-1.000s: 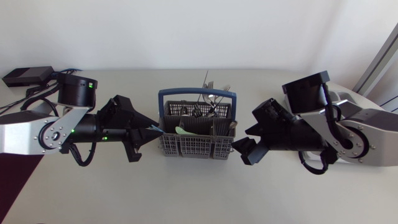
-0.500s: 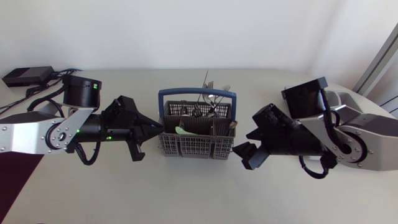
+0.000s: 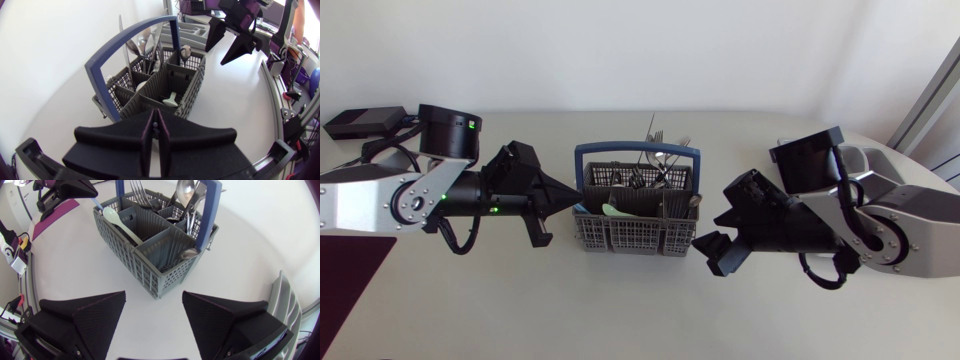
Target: Sort the cutlery from the basket into the organizer compartments.
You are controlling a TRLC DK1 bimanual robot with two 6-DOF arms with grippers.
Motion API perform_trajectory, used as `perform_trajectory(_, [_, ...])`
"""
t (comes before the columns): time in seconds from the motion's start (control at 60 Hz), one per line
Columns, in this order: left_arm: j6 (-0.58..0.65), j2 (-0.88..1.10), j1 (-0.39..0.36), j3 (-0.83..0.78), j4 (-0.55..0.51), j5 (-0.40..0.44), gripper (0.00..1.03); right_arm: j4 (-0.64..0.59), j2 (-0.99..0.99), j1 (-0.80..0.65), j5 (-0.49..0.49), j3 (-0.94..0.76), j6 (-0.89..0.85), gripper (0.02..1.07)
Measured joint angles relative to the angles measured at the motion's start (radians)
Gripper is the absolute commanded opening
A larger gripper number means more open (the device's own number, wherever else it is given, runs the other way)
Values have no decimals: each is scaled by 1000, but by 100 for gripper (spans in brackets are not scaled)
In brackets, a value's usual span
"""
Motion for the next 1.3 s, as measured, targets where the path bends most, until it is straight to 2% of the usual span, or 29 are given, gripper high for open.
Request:
perform_trajectory(0.167, [5,0,-17,88,-157,-5,4,0,1,11,0,-9,0,87])
perform_trajectory(0.367, [34,-4,-36,229,-347,-51,4,-1,0,13,0,-9,0,88])
perform_trajectory(0.75, [57,-129,-46,417,-552,-112,4,-48,-45,56,8,-3,0,88])
perform_trajectory(1.067, [-26,-267,-62,460,-595,-126,4,-118,-148,193,55,114,0,88])
perform_trajectory(1.3, [-127,-305,-70,444,-595,-14,4,-129,-158,264,46,206,0,88])
